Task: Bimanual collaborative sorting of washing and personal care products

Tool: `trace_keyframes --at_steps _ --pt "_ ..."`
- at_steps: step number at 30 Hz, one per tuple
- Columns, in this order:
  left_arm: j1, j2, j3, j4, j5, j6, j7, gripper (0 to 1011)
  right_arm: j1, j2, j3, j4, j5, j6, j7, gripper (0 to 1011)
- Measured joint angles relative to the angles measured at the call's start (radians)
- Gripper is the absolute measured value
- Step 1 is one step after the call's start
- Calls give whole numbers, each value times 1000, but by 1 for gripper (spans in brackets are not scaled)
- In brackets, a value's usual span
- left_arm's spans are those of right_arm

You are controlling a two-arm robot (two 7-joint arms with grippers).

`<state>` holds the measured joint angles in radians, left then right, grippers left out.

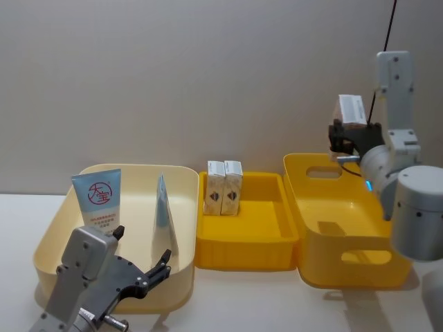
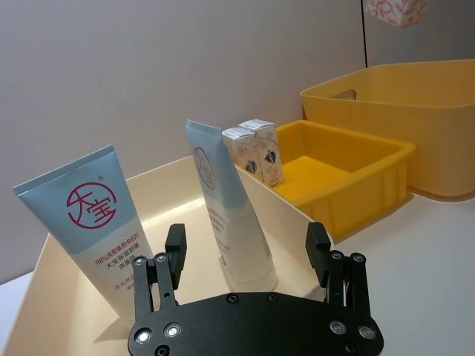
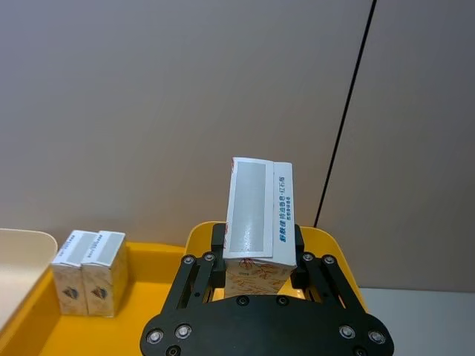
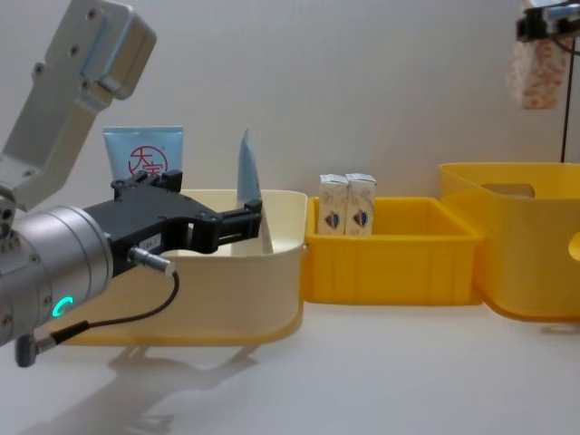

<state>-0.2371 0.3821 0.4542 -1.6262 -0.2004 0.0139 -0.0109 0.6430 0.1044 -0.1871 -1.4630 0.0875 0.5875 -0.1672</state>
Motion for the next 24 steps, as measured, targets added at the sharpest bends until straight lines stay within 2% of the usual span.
trace_keyframes --at_steps 5,8,16,24 --pt "0 0 0 0 0 0 0 1003 1 23 17 -1 0 46 20 445" --pt "0 0 0 0 0 0 0 1003 4 31 22 5 1 74 31 486" --pt "0 0 0 0 0 0 0 1003 16 47 25 27 8 138 63 762" --pt "-2 0 0 0 1 0 -1 1003 25 59 26 55 15 185 92 964"
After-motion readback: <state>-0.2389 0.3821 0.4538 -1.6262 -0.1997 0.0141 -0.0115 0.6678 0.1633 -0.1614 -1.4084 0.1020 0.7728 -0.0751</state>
